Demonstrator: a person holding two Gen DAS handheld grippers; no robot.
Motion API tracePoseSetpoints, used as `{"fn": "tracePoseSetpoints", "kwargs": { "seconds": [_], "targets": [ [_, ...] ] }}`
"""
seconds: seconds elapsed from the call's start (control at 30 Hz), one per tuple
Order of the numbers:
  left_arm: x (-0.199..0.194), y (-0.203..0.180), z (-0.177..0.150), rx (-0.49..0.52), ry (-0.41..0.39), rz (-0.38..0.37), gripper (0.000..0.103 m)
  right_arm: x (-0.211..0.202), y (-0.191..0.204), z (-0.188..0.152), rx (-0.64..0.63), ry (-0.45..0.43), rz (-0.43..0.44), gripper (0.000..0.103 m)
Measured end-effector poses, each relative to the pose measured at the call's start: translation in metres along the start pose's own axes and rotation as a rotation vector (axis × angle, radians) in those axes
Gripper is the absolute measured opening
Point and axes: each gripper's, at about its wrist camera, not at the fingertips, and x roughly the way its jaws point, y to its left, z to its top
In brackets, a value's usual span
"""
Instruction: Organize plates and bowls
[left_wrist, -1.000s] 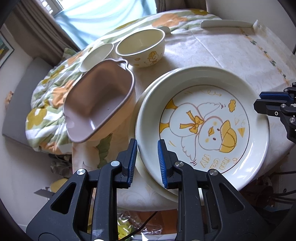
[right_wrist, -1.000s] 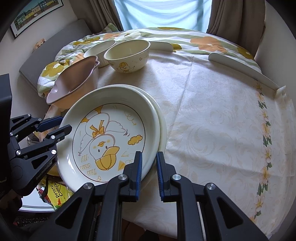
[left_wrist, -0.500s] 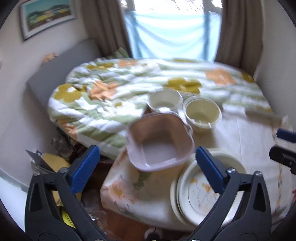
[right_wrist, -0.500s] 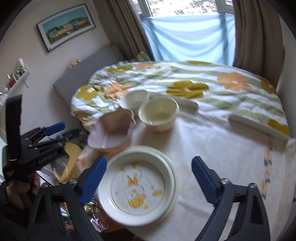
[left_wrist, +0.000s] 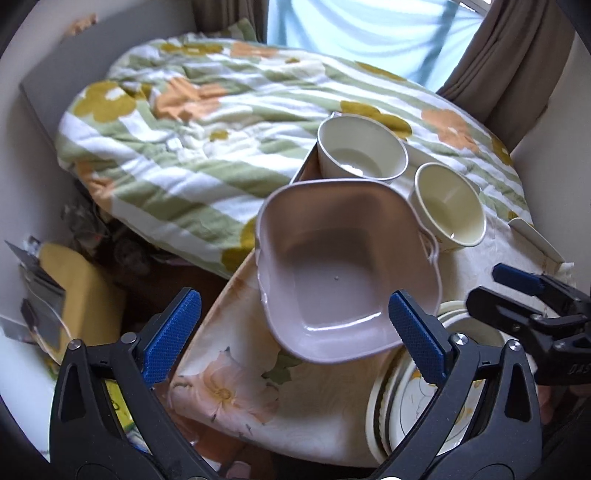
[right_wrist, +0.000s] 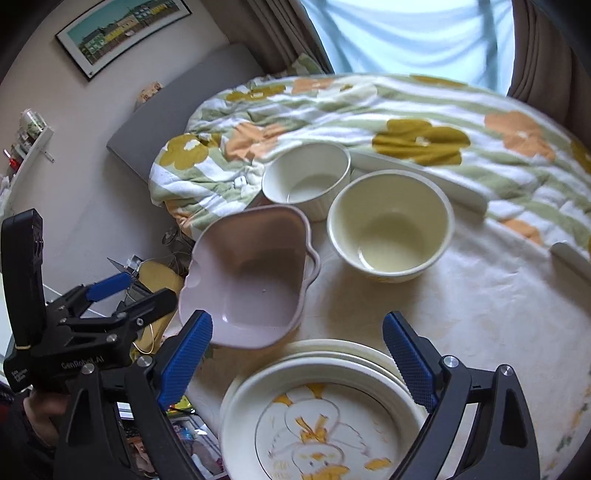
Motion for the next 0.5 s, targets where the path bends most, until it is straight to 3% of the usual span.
{"fn": "tracePoseSetpoints", "kwargs": {
  "seconds": [0.07, 0.13, 0.17, 0.3, 0.5],
  "targets": [
    [0.020, 0.003, 0.003, -0.002, 0.044, -0.019, 0.082, 0.018, 0.001, 0.003, 0.007, 0.031, -0.009, 0.075],
    [0.037, 0.005, 0.005, 0.001, 0.080, -0.033, 0.071, 0.035, -0.002, 0.006, 0.024, 0.064, -0.011, 0.067],
    [0.043, 0.006, 0.006, 0.003, 0.091, -0.041, 0.069, 0.042, -0.003, 0.007, 0.032, 0.073, -0.012, 0.062],
    [0.061, 0.008, 0.009, 0.020, 0.123, -0.056, 0.064, 0.058, -0.006, 0.009, 0.055, 0.095, -0.019, 0.055],
    [0.072, 0.008, 0.013, 0.043, 0.139, -0.068, 0.037, 0.070, -0.008, 0.013, 0.069, 0.111, -0.027, 0.030]
  ]
}}
